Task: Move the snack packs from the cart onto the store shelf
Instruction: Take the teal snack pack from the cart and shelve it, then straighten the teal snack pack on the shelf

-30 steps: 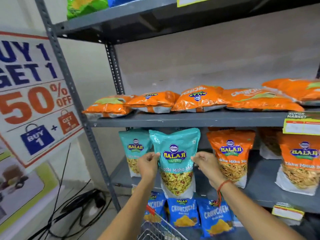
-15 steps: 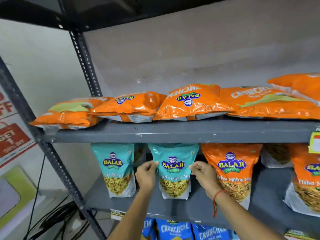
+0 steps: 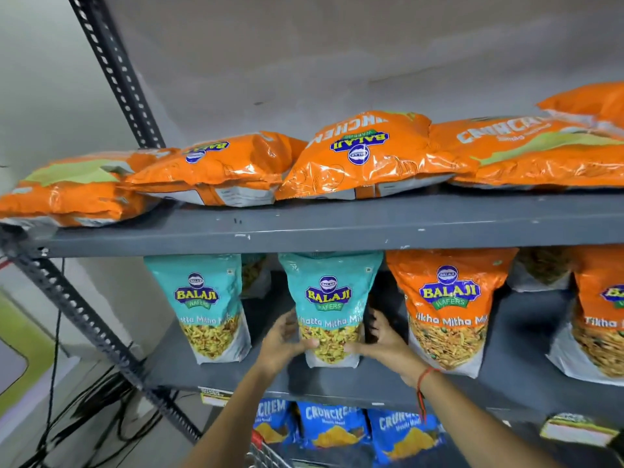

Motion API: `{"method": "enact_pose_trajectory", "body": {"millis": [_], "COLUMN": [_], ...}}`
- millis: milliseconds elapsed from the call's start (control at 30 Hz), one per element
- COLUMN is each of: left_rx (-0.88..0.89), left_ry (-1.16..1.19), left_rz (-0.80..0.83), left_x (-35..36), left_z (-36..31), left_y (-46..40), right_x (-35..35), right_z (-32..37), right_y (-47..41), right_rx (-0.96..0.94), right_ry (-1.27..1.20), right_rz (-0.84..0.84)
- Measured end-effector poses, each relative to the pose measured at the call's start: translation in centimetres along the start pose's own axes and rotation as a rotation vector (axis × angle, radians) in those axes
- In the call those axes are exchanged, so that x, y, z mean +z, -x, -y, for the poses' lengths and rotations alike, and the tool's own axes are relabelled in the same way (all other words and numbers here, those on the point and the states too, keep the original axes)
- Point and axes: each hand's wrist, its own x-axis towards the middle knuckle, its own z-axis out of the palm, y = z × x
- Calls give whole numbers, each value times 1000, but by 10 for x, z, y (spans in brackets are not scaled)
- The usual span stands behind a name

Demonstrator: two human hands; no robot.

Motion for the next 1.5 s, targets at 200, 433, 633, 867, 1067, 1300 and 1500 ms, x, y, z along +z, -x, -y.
{"method": "enact_pose_trajectory", "body": {"millis": [200, 433, 633, 867, 1067, 1300, 1500], "left_rx": [-58, -63, -55, 109, 379, 602, 611], "left_ry": [-298, -256, -248, -246, -130, -37, -87], "left_rz": [100, 97, 123, -97, -423, -240, -34], "left_x": [12, 3, -1, 5, 41, 161, 271], "left_z": [33, 43, 40, 6, -75, -138, -135], "left_y": [-16, -19, -17, 17, 61, 93, 96], "right_x": [11, 26, 31, 24, 3, -75, -165], "right_z": [-30, -38, -35, -17, 16, 42, 20], "right_y": [-11, -16, -16, 18, 84, 168, 214], "right_rx": [-27, -70, -72, -95, -247, -413, -389], "right_ry": [135, 23, 25, 76, -20, -133, -186], "right_rz": [50, -27, -19, -91, -237, -497, -759]}}
